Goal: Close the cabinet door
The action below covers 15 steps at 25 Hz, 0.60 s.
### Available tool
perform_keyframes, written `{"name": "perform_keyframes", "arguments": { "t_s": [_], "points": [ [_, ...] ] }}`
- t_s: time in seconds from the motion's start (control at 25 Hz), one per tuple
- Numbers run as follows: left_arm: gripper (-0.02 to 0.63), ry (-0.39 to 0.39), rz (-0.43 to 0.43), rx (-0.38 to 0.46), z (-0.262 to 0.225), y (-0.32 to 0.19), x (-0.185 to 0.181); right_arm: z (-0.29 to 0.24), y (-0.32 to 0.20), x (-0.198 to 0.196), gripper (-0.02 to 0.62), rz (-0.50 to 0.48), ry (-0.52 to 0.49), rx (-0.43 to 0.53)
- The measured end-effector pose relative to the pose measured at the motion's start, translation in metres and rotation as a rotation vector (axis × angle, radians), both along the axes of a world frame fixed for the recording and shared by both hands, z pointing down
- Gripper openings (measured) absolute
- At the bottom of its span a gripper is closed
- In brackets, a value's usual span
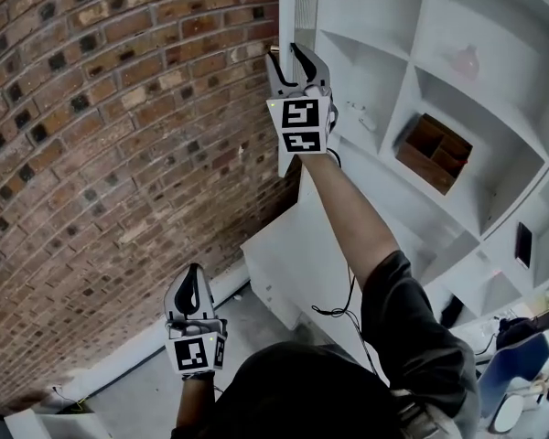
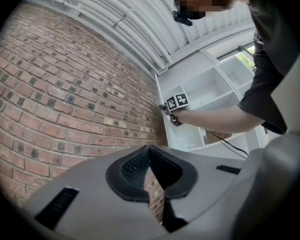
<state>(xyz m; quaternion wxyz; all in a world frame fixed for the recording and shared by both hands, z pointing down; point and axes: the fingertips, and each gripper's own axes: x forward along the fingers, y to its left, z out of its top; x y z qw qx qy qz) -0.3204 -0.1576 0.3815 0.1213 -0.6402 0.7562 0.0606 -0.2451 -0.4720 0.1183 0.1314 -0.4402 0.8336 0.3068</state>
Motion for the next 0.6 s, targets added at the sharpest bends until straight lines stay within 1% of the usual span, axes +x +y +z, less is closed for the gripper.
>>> {"name": "perform_keyframes", "arguments": {
  "t_s": [0.12,0.2,0.36,0.6],
  "points": [
    [0.003,-0.01,0.035,0.004,-0.002,-0.006,0.01,0.0,0.0,0.022,0.161,0.007,-0.015,-0.005],
    [0.003,-0.012,0.057,-0.013,-0.002,-0.01,0.018,0.0,-0.001,0.035,0.155,0.01,-0.021,-0.01],
    [0.003,-0.027,0.099,0.005,-0.005,-0.017,0.031,0.0,-0.002,0.054,0.146,0.011,-0.033,-0.019],
    [0.003,-0.029,0.132,0.0,-0.003,-0.026,0.04,0.0,-0.008,0.079,0.137,0.018,-0.04,-0.017]
  ]
}}
